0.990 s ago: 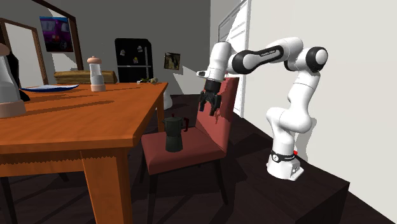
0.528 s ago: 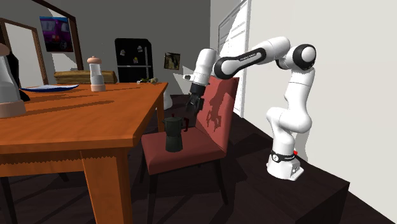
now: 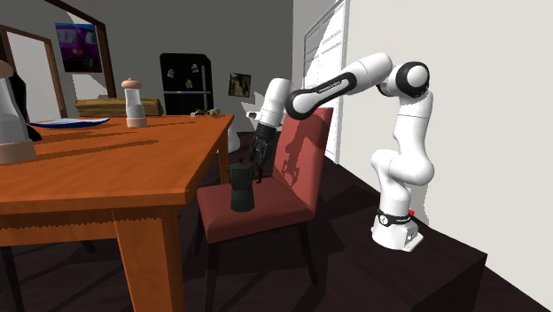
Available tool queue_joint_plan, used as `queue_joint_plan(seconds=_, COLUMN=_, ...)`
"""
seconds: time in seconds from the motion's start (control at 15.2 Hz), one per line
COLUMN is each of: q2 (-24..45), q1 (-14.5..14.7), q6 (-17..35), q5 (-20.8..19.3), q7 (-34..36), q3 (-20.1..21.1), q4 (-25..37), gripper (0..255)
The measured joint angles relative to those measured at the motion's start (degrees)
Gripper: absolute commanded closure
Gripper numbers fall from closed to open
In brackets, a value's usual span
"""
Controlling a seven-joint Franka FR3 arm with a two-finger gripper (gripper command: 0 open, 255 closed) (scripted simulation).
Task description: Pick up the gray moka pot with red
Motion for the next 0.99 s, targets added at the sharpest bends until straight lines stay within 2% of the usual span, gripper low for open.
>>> queue_joint_plan(seconds=0.26, q2=0.72, q1=0.09, q6=2.67, q5=0.48, q7=-0.48, q3=-0.15, q4=-1.98, gripper=0)
queue_joint_plan(seconds=0.33, q2=0.73, q1=0.1, q6=2.83, q5=0.51, q7=-0.54, q3=-0.14, q4=-2.05, gripper=255)
queue_joint_plan(seconds=0.99, q2=0.75, q1=0.1, q6=2.97, q5=0.6, q7=-0.67, q3=-0.16, q4=-2.02, gripper=255)
